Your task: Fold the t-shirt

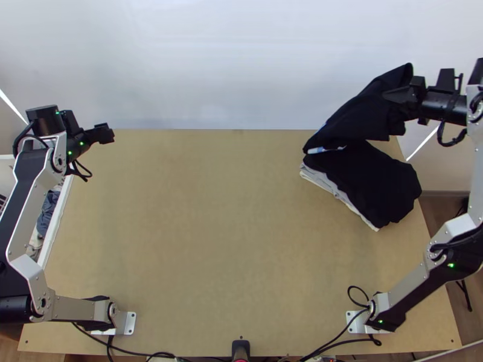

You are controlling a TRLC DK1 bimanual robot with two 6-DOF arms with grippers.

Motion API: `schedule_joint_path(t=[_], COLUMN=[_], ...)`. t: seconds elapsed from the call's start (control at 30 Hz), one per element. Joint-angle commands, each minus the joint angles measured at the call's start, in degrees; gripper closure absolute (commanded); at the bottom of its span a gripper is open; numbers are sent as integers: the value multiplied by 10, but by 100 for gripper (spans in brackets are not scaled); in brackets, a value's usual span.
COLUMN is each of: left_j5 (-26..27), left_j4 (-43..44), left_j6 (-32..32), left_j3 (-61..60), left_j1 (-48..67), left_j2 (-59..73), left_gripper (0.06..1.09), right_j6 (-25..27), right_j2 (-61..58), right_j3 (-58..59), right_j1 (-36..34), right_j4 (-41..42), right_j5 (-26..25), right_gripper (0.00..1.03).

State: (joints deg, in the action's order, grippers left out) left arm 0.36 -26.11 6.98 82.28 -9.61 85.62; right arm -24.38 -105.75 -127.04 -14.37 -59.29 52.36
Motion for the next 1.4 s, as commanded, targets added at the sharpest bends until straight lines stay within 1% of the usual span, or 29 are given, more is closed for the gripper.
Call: schedule_joint_path(t=[0.0,0.1,0.2,0.27,0.37,0.5,0.57,0.8,0.87,0.9,0.93,1.0,1.03,1.1,1.13,1.2,1.23,1.3,1.37], left_j5=[0,0,1,10,12,15,25,28,28,28,28,28,28,32,39,44,45,46,47], left_j4=[0,0,0,2,4,8,7,15,17,18,20,26,27,31,33,40,42,45,46], left_j6=[-2,-2,-2,-2,-3,-5,-4,1,1,2,2,3,3,4,5,6,6,6,8], left_j3=[-5,-7,-11,-11,-10,-9,-9,-19,-23,-25,-27,-29,-30,-32,-34,-37,-39,-41,-41], left_j1=[-5,-8,-13,-20,-23,-28,-31,-27,-25,-25,-24,-24,-24,-24,-25,-27,-27,-29,-31], left_j2=[-5,-6,-8,-8,-8,-9,-9,-10,-10,-9,-8,-6,-6,-5,-4,-4,-4,-4,-4], left_gripper=[10,10,10,10,10,10,10,10,10,10,10,10,10,10,10,10,10,10,10], right_j6=[3,22,50,74,107,142,165,208,218,224,226,233,242,253,257,267,273,274,274], right_j2=[-27,-28,-25,-18,-8,11,20,61,78,85,93,106,112,123,130,148,160,194,252], right_j3=[7,57,120,160,203,254,277,364,389,400,411,428,435,446,450,458,464,481,512], right_j1=[9,-8,-35,-51,-71,-96,-105,-136,-142,-147,-152,-165,-173,-191,-202,-229,-245,-274,-290], right_j4=[6,6,5,3,-8,-10,-11,-11,-11,-11,-11,-11,-11,-11,-11,-9,-5,30,114], right_j5=[-2,-2,-2,-3,-17,-45,-73,-122,-149,-156,-161,-169,-177,-190,-195,-211,-216,-236,-305], right_gripper=[100,100,100,100,100,100,100,100,100,98,89,65,59,51,41,11,3,3,3])
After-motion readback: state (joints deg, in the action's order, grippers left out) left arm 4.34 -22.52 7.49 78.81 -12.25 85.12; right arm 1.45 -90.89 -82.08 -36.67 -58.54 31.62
